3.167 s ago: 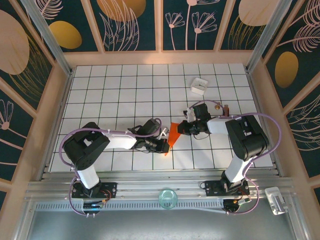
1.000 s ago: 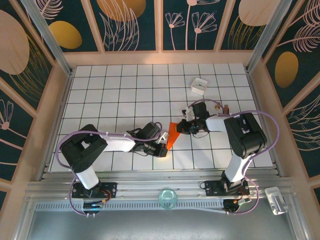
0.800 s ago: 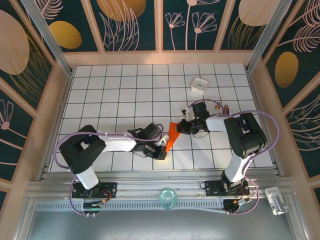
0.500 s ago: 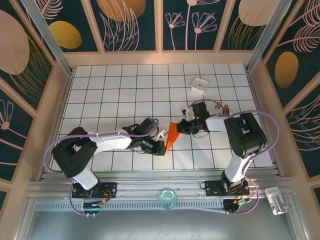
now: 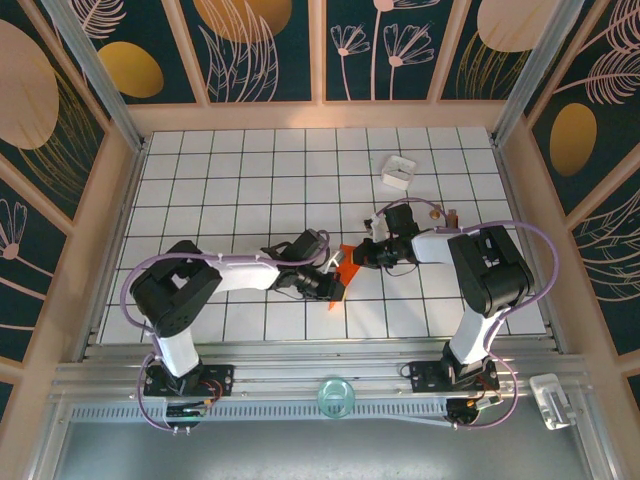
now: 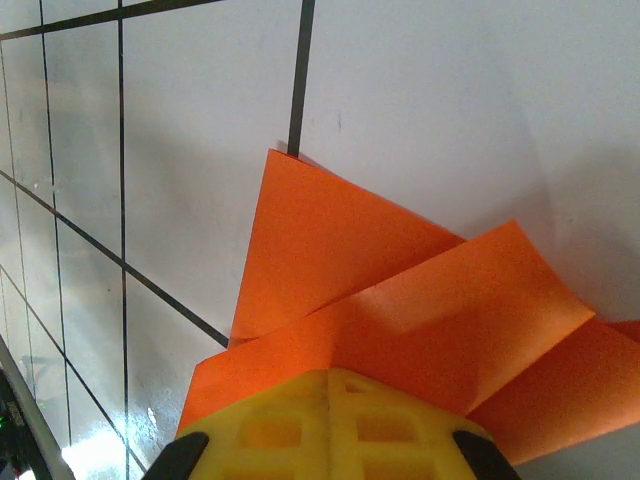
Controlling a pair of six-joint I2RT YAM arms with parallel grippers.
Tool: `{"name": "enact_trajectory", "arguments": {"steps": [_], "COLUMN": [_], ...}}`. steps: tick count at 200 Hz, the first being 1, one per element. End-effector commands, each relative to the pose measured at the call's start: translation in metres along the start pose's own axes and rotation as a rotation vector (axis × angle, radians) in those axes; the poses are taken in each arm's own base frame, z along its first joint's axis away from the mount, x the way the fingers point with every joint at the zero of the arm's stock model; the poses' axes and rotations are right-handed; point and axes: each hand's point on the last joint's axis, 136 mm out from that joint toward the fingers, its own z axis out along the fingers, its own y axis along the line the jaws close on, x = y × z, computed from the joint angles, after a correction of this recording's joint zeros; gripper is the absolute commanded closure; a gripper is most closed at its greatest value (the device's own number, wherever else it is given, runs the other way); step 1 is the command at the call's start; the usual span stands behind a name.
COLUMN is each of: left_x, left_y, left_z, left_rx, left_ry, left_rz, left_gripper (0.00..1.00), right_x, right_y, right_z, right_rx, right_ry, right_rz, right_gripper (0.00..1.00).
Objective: Fold a paper plane with a square sheet of paper (pick it up from the middle)
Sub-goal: Fold the wing for the fifth time at the center of the table.
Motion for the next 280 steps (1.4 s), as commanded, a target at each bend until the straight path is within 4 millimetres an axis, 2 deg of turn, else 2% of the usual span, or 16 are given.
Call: {"name": "enact_trajectory", "arguments": {"steps": [1, 41, 92, 161, 230, 280], "left_x": [-0.006, 0.007, 0.020, 0.052, 0.078, 0.101], "left_y": [0.009, 0.025, 0.033, 0.059, 0.056, 0.063], "left_z": [0.004, 0.011, 0.013, 0.010, 0.007, 0.005], "left_rx": [-0.036, -0.067, -0.070, -0.150, -0.126, -0.126], "left_ry": [0.003, 0.041, 0.075, 0.153, 0.217, 0.262], "left_rz": [0.015, 0.007, -0.006, -0.046, -0.042, -0.076], "left_gripper": [1.00, 1.00, 1.00, 1.00, 1.00, 1.00], "right_x": [0.028, 0.029, 0.030, 0.031, 0.032, 0.032], "right_y": [-0.060, -0.061, -0.062, -0.065, -0.070, -0.071], "right_z": [0.009, 0.009, 0.009, 0.010, 0.011, 0.011], "right_rx": [0.220, 0.222, 0.225, 0.237, 0.253, 0.255], "right_ry": [0.065, 0.065, 0.068, 0.073, 0.084, 0.083], "right_rz": [0.090, 0.091, 0.095, 0.102, 0.112, 0.114], "right_gripper": [1.00, 1.00, 1.00, 1.00, 1.00, 1.00]}}
